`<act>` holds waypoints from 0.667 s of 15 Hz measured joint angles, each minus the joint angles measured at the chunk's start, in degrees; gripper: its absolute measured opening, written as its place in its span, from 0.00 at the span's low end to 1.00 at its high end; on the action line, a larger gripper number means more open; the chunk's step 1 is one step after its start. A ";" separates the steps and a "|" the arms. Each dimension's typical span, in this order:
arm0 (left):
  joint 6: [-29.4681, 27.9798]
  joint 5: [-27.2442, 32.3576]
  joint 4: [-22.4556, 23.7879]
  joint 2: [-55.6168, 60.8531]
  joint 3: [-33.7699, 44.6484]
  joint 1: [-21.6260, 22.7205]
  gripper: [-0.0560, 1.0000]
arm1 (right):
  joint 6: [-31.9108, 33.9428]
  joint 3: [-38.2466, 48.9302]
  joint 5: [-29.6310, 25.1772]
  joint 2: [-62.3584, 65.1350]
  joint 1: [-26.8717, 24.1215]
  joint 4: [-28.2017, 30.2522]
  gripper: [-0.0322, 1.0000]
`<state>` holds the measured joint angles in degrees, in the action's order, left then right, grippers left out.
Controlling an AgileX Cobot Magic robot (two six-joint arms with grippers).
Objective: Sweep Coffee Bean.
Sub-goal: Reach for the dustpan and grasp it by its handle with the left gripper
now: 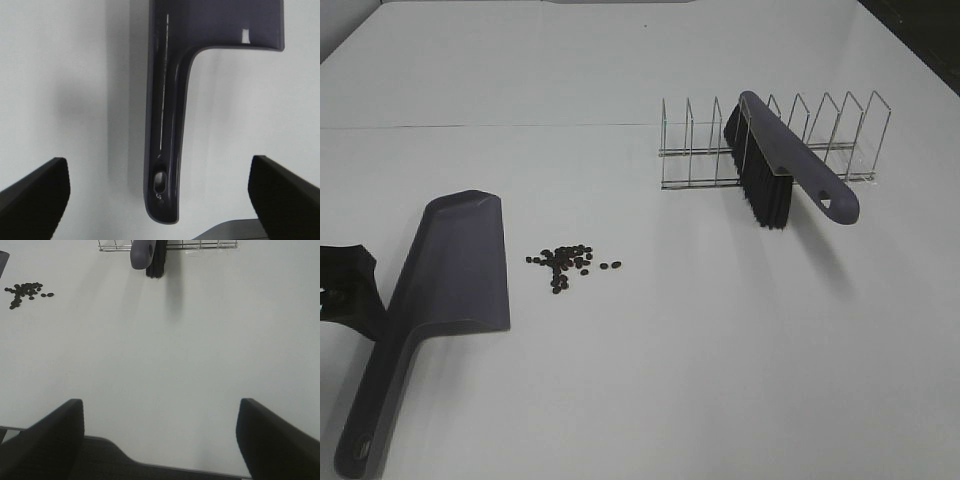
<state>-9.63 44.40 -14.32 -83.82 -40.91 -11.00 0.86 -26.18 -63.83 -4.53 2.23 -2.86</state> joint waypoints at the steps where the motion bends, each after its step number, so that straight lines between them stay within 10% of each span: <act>1: -0.06 0.17 0.06 -1.49 -1.09 0.00 0.89 | 0.00 0.00 0.00 0.00 0.00 0.00 0.79; 10: -2.92 0.86 1.38 -14.09 -6.47 -3.04 0.89 | 0.00 0.00 0.00 0.00 0.00 0.00 0.79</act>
<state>-12.55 45.26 -12.95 -97.92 -47.38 -14.04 0.86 -26.18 -63.83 -4.53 2.23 -2.86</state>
